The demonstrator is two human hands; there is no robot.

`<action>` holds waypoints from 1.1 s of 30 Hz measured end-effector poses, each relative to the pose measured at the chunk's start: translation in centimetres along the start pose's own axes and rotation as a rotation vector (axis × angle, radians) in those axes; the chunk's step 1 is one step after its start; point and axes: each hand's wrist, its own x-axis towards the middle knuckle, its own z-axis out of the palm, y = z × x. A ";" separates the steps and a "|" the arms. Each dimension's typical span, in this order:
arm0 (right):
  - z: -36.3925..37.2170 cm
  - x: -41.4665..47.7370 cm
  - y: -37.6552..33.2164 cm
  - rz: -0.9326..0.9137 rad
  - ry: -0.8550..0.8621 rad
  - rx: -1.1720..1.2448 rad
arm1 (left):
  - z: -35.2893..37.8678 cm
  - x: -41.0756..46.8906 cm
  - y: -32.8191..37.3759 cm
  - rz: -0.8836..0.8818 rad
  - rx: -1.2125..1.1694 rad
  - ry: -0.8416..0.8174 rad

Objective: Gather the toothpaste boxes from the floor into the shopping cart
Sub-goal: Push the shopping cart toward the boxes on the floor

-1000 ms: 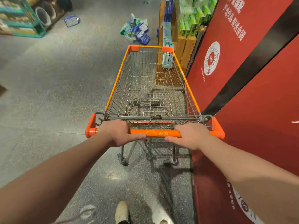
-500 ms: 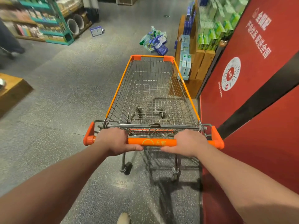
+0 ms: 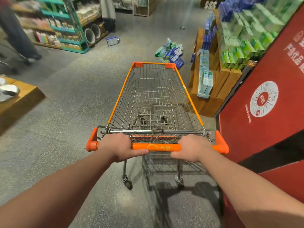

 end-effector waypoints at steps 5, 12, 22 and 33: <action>-3.3 6.9 -2.2 -0.004 0.006 -0.006 | -1.1 4.7 -5.8 -0.017 -0.007 0.011; -8.2 16.8 -4.6 -0.032 0.008 -0.022 | -2.9 12.0 -13.6 -0.040 0.003 0.019; -16.0 35.0 -5.6 -0.058 0.016 -0.007 | -6.7 26.7 -25.5 -0.086 0.020 0.019; -26.4 58.3 -6.0 -0.097 -0.028 0.011 | -12.4 46.0 -39.6 -0.104 0.007 -0.002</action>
